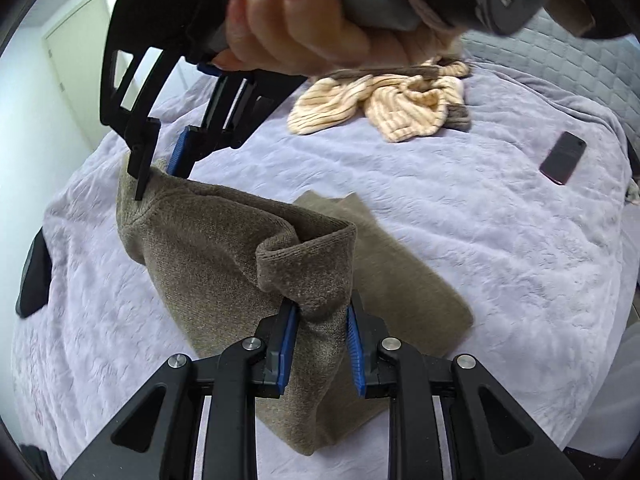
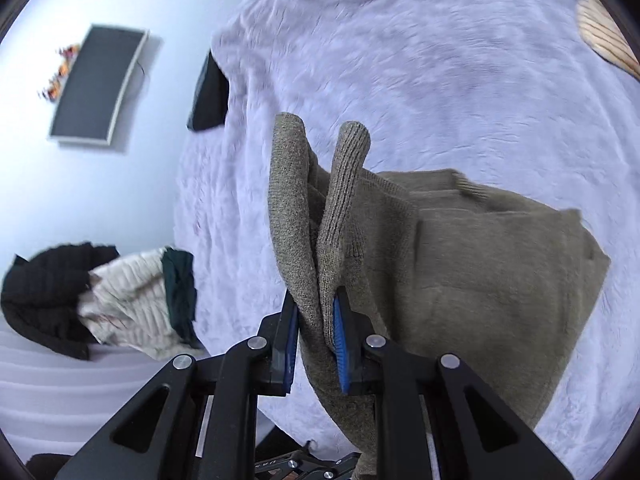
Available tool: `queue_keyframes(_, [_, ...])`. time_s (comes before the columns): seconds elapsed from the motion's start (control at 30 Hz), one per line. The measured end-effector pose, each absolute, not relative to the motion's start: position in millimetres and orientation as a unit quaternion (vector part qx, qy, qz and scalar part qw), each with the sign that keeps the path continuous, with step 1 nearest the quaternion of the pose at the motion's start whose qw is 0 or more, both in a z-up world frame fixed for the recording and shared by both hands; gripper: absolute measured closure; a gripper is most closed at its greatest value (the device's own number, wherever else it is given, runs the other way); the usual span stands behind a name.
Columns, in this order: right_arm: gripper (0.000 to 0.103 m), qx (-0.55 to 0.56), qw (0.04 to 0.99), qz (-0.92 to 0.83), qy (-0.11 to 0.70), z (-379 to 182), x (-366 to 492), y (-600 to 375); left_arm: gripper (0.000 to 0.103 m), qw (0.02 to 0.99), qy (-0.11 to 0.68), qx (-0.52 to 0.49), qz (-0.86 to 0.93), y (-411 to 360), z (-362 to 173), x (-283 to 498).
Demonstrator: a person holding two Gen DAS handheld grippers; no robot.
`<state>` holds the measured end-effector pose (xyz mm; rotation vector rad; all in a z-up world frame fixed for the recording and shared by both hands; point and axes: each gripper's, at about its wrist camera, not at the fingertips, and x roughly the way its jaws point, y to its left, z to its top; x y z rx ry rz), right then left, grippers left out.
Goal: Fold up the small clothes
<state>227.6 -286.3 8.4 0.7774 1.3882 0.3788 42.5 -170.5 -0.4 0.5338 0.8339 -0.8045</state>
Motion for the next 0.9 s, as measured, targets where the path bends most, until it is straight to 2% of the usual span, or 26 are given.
queue_keyframes(0.23, [0.085, 0.428, 0.688, 0.116, 0.575, -27, 165, -367, 0.078, 0.764, 0.399, 0.276, -0.425, -218, -23, 19])
queue_keyframes(0.5, [0.085, 0.433, 0.667, 0.037, 0.605, -118, 121, -418, 0.078, 0.720, 0.430, 0.303, -0.451, -241, -64, -5])
queue_keyframes(0.63, [0.084, 0.452, 0.667, 0.037, 0.591, -132, 110, -424, 0.078, 0.715, 0.441, 0.299, -0.452, -237, -64, -11])
queue_keyframes(0.67, [0.082, 0.451, 0.669, 0.036, 0.589, -129, 108, -424, 0.078, 0.717, 0.445, 0.295, -0.448, -234, -61, -10])
queue_keyframes(0.73, [0.068, 0.444, 0.669, 0.035, 0.595, -123, 103, -423, 0.078, 0.716, 0.458, 0.289, -0.441, -228, -56, -8])
queue_keyframes(0.77, [0.053, 0.440, 0.669, 0.035, 0.598, -118, 100, -421, 0.078, 0.718, 0.461, 0.288, -0.435, -224, -53, -6])
queue_keyframes(0.8, [0.042, 0.436, 0.670, 0.037, 0.600, -113, 96, -419, 0.078, 0.720, 0.464, 0.289, -0.428, -220, -51, -5])
queue_keyframes(0.9, [0.041, 0.430, 0.677, 0.046, 0.595, -96, 77, -410, 0.078, 0.726, 0.485, 0.259, -0.413, -205, -42, 5])
